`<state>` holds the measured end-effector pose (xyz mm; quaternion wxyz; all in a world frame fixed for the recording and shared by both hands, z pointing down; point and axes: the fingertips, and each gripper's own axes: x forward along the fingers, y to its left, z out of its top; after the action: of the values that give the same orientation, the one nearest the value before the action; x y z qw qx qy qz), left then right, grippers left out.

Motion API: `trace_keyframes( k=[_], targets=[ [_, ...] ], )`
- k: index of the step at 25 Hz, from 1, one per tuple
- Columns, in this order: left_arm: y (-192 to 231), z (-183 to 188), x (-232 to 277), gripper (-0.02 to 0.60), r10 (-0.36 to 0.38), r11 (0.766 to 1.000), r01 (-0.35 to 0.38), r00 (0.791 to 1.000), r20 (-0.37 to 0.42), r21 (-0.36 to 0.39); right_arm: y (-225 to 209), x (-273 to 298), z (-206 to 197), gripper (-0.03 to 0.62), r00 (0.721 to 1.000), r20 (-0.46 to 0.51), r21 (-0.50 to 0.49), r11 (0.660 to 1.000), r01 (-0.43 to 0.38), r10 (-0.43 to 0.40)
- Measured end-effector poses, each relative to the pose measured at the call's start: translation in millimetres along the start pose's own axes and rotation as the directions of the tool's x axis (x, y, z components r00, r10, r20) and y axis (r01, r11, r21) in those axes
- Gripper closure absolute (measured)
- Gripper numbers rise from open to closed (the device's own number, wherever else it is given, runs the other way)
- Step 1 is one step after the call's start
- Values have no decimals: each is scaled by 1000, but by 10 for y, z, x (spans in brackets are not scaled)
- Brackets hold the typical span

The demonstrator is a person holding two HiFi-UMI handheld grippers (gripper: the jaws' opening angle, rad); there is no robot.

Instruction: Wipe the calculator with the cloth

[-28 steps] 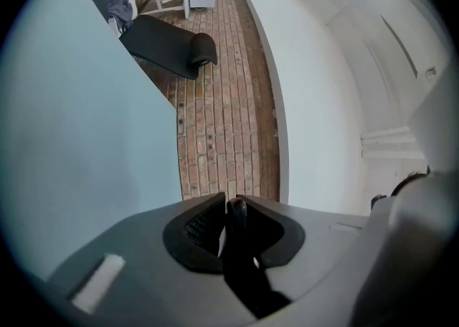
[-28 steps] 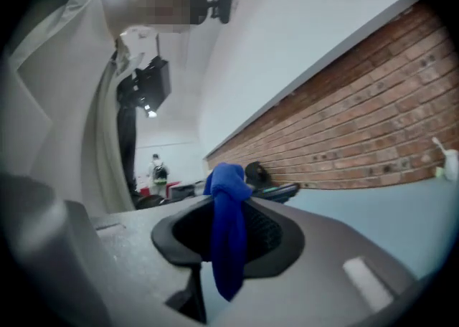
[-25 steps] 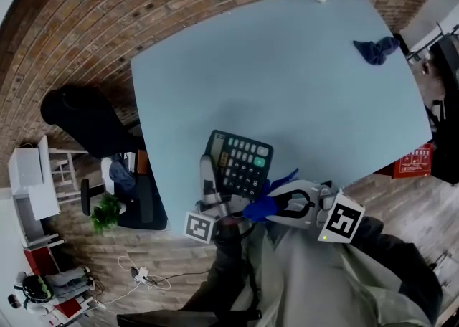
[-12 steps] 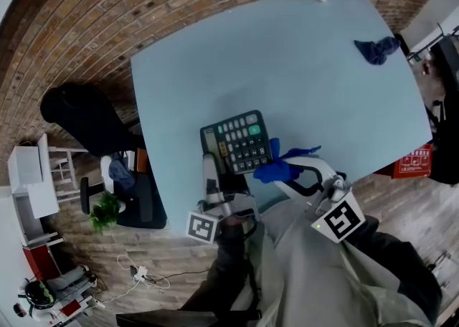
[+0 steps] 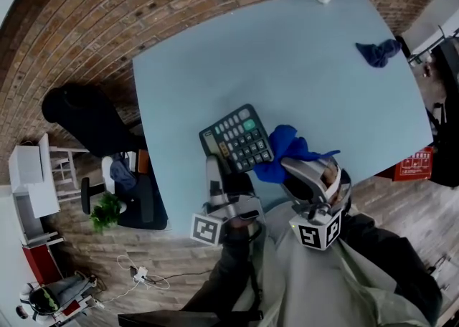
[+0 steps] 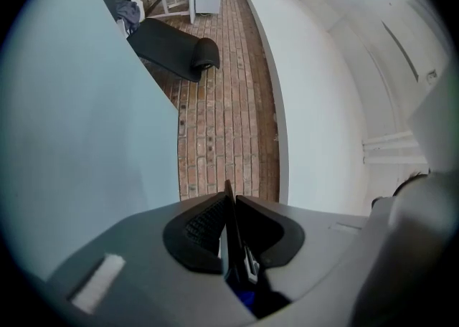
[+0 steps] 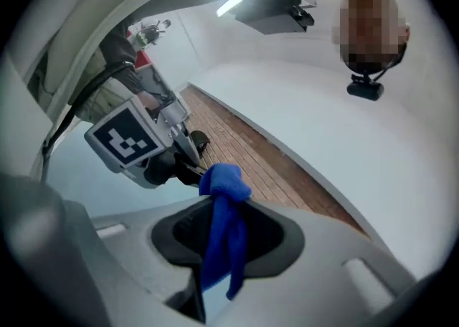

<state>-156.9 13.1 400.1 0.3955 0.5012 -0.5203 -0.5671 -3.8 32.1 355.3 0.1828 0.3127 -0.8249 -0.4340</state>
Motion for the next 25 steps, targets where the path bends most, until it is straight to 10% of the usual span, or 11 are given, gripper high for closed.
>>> trace_keyframes(
  k=[7, 14, 20, 25],
  targets=[
    [-204, -219, 69, 528, -42, 984, 63, 991, -124, 169, 445, 83, 300, 487, 973, 97, 46, 976, -212, 207],
    [-356, -167, 93, 526, -102, 962, 136, 983, -151, 239, -17, 79, 185, 488, 984, 123, 292, 943, -160, 129],
    [-565, -335, 103, 526, -100, 819, 244, 952, -290, 520, -135, 226, -85, 488, 948, 64, 584, 758, -289, 312],
    [-524, -560, 70, 526, -63, 798, 263, 931, -360, 541, 176, 228, 192, 488, 878, 87, 455, 765, -456, 471]
  ],
)
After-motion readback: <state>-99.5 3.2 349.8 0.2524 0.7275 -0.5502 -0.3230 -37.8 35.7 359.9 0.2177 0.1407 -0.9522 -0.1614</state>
